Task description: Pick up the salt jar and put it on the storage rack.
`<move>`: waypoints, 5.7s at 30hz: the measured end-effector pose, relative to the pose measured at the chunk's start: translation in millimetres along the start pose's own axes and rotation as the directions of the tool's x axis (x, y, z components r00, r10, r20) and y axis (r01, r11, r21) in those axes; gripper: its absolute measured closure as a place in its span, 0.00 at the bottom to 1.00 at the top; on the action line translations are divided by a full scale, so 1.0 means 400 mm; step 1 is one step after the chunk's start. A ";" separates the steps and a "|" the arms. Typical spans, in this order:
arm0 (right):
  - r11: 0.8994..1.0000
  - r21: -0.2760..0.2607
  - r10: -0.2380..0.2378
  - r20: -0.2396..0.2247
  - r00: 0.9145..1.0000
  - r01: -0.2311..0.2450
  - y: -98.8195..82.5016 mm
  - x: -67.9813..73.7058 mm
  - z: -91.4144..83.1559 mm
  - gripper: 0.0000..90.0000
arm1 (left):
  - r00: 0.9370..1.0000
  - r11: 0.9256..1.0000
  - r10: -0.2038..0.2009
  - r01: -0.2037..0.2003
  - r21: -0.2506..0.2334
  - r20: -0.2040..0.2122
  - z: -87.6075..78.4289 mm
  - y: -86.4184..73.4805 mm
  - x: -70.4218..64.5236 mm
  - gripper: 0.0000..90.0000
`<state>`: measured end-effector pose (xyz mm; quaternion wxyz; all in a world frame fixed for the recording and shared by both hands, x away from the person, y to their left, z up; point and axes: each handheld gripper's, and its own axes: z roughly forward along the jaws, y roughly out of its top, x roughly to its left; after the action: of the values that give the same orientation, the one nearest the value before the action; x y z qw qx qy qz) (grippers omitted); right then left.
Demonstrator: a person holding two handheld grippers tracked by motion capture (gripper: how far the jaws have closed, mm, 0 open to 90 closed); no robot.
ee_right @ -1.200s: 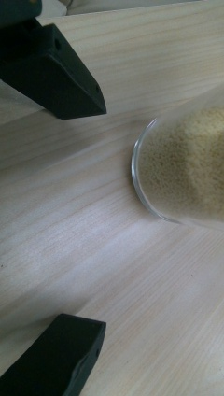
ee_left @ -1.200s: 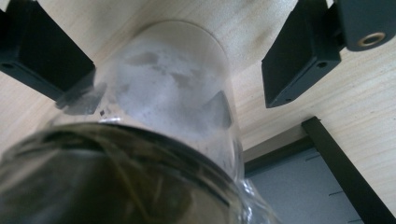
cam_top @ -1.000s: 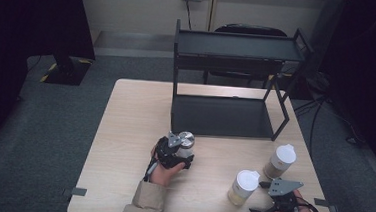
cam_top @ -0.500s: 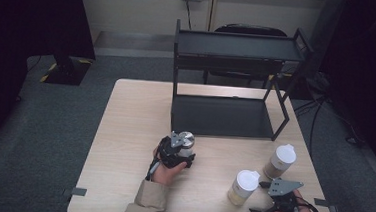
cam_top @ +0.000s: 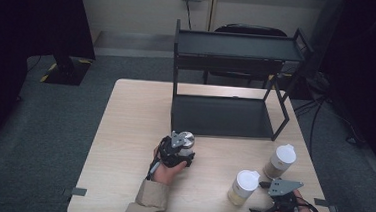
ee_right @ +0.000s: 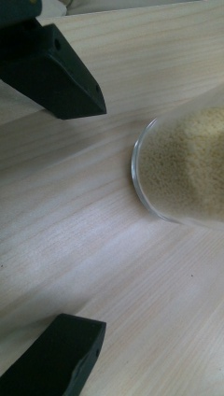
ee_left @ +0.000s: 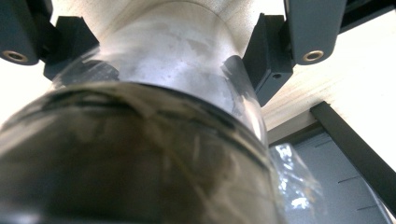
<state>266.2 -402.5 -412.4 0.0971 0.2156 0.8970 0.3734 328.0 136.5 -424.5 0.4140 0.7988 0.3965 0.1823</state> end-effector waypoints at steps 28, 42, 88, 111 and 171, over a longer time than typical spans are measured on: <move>1.000 0.000 0.000 0.000 1.000 0.000 0.000 0.000 0.000 0.00 | 1.000 1.000 0.017 -0.017 0.009 0.002 -0.002 0.027 -0.003 0.35; 1.000 0.000 0.000 0.000 1.000 0.000 0.000 0.000 0.000 0.00 | 0.999 1.000 0.018 -0.018 0.010 0.027 -0.002 0.076 0.002 0.35; 1.000 0.000 0.000 0.000 1.000 0.000 0.000 0.000 0.000 0.00 | 1.000 1.000 0.016 -0.016 0.016 0.020 0.071 0.206 0.011 0.35; 1.000 0.000 -0.001 0.000 1.000 0.001 0.000 0.000 0.000 0.00 | 0.999 0.999 -0.026 0.027 0.021 -0.037 0.144 0.222 0.015 0.35; 1.000 0.000 0.000 0.000 1.000 0.000 0.000 0.000 0.000 0.00 | 0.990 0.996 -0.070 0.077 0.048 -0.126 0.226 0.252 0.025 0.35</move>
<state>266.2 -402.5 -412.4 0.0971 0.2155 0.8971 0.3733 438.9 63.1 -396.9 0.3737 0.7815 0.4555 0.2056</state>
